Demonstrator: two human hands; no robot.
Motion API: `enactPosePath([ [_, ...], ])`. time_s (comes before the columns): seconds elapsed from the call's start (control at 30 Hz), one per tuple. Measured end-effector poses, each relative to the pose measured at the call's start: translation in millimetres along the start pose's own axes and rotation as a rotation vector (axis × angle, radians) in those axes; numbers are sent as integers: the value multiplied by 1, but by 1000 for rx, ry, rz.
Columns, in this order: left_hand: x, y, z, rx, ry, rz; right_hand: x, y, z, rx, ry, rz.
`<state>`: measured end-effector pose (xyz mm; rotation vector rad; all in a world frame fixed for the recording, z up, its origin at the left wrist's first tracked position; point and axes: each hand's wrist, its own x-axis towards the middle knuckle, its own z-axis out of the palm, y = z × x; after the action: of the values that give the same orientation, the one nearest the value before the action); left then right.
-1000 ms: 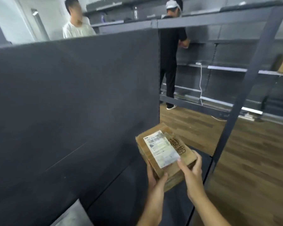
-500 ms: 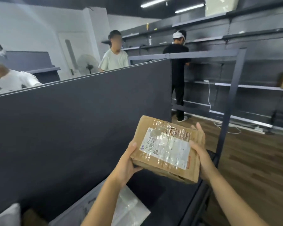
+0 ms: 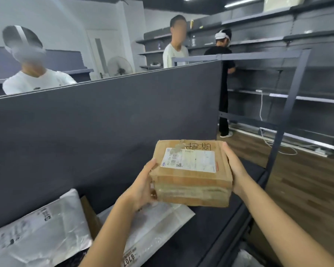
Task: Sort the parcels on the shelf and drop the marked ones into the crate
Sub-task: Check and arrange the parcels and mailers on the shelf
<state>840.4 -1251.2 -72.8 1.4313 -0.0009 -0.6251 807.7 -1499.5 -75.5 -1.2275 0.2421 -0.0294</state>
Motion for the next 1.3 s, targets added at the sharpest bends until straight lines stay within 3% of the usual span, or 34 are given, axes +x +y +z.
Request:
enactPosePath([
  [0.17, -22, 8, -3, -168, 97, -185, -2, -1, 16, -68, -77, 64],
  [0.33, -34, -4, -4, -211, 145, -165, -2, 5, 23, -154, -193, 54],
  [0.47, -44, -10, -10, -243, 245, -1, -1, 15, 34, -129, -231, -41],
  [0.7, -63, -27, -24, -244, 188, 573, -2, 36, 48, -182, -428, -245],
  [0.9, -78, -41, -25, -109, 269, 605, 1, 47, 58, -182, -487, -346],
  [0.97, -86, -42, -21, 8, 305, 626, 2, 47, 61, -118, -501, -311],
  [1.17, -103, -33, 11, 479, 578, 652, 15, 52, 67, 173, -501, 47],
  [1.3, -106, -30, 19, 505, 631, 654, 18, 61, 69, 202, -497, 86],
])
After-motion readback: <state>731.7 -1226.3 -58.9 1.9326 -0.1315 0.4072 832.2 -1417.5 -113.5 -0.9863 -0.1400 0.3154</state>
